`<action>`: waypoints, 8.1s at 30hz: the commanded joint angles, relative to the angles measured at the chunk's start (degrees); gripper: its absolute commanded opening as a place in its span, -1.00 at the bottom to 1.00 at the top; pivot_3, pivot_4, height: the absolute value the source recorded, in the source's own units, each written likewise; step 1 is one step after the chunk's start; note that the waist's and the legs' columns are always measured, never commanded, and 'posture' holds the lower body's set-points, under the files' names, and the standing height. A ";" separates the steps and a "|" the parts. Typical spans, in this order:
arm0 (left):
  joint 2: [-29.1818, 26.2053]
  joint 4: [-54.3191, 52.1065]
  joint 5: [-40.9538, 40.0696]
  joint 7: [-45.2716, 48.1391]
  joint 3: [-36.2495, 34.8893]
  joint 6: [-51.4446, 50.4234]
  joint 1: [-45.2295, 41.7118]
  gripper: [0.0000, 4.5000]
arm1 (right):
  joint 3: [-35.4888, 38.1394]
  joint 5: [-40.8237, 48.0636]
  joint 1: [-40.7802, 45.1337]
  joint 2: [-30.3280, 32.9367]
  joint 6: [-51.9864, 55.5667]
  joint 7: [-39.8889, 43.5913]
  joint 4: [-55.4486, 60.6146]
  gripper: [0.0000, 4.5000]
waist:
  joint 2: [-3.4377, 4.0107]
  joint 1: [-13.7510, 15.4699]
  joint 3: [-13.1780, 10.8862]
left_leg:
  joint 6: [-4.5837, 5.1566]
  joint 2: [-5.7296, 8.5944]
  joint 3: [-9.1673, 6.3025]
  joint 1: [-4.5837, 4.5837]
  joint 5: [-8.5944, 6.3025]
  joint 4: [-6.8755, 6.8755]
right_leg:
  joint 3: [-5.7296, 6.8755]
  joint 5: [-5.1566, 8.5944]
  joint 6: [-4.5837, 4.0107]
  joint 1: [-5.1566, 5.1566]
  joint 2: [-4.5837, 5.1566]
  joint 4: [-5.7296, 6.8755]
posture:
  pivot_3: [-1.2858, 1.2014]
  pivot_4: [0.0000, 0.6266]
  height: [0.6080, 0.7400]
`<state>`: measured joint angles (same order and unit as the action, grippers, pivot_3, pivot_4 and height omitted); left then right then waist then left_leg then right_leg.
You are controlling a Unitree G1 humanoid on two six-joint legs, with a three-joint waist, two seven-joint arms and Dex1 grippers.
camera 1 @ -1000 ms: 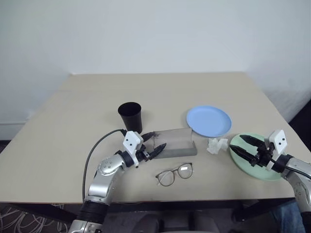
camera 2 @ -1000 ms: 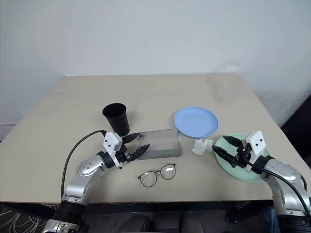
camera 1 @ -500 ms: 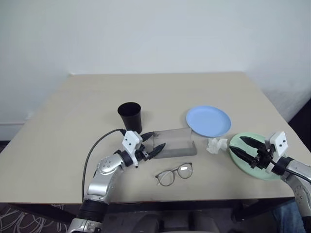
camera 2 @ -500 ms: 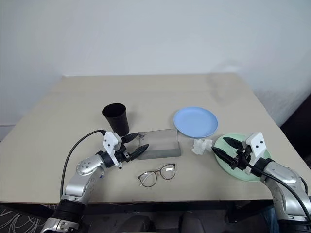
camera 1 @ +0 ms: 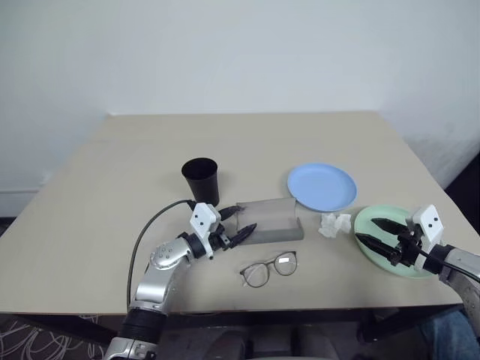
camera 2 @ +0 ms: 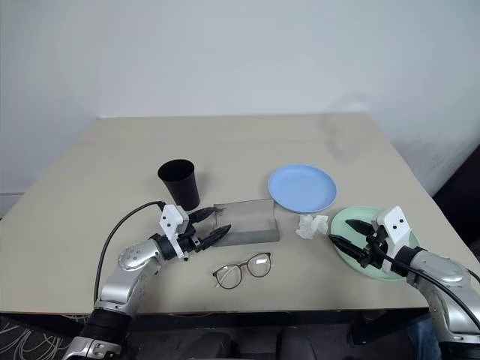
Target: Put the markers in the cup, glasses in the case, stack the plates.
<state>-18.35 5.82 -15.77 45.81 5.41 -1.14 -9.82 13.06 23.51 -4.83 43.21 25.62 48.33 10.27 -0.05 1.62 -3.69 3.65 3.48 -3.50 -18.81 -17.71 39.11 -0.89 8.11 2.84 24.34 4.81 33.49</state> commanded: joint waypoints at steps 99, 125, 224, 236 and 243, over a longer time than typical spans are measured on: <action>-0.25 -1.88 -3.25 8.62 1.17 -4.03 -4.89 0.58 | -27.56 -22.84 47.67 -12.16 -24.71 6.78 -42.18 -0.99 | 0.06 -1.42 0.07 | 0.23 0.02 0.02 -0.16 -0.20 -0.07 | 0.05 -0.64 -0.43 0.09 -0.02 -0.54 | 0.03 -1.00 1.00; -0.14 -1.93 -3.25 7.77 1.56 -3.89 -5.19 0.58 | -21.49 -20.24 45.96 -9.85 -22.24 11.71 -36.50 0.22 | 0.13 -1.63 0.11 | 0.15 0.03 0.00 -0.09 -0.20 -0.06 | 0.04 -0.70 -0.50 0.08 -0.02 -0.48 | 0.03 -1.00 1.00; -11.94 -6.26 -8.94 22.27 7.08 -29.49 -16.01 0.58 | -13.00 -6.25 26.23 -7.72 -21.90 21.13 -23.23 0.40 | 0.15 -1.69 0.12 | 0.19 -0.16 0.49 0.19 -0.19 0.20 | -0.09 -0.80 -0.15 -0.14 -0.14 -0.42 | 0.03 -1.00 1.00; -16.47 -4.73 -6.87 34.13 15.89 -34.29 -21.72 0.58 | -13.86 -7.20 21.09 -10.77 -23.86 17.45 -21.06 0.40 | 0.10 -1.68 0.09 | 0.20 -0.25 0.77 0.19 -0.19 0.21 | -0.37 -0.79 -0.15 -0.05 -0.23 -0.42 | 0.03 -1.00 1.00; -16.53 -0.65 -1.56 37.77 21.63 -32.04 -24.74 0.58 | -13.96 -7.58 20.10 -12.45 -24.71 13.96 -19.40 0.40 | 0.08 -1.70 0.08 | 0.23 -0.39 1.10 0.23 -0.21 0.21 | -0.91 -0.79 -0.14 0.00 -0.55 -0.45 | 0.03 -1.00 1.00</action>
<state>-35.00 4.62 -18.51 82.56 26.60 -34.27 -32.55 -1.65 15.62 14.92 30.77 1.92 63.19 -11.41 0.03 -0.08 -3.60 3.89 3.07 -2.30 -18.56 -17.92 39.33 -2.03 7.32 2.70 24.35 4.09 33.03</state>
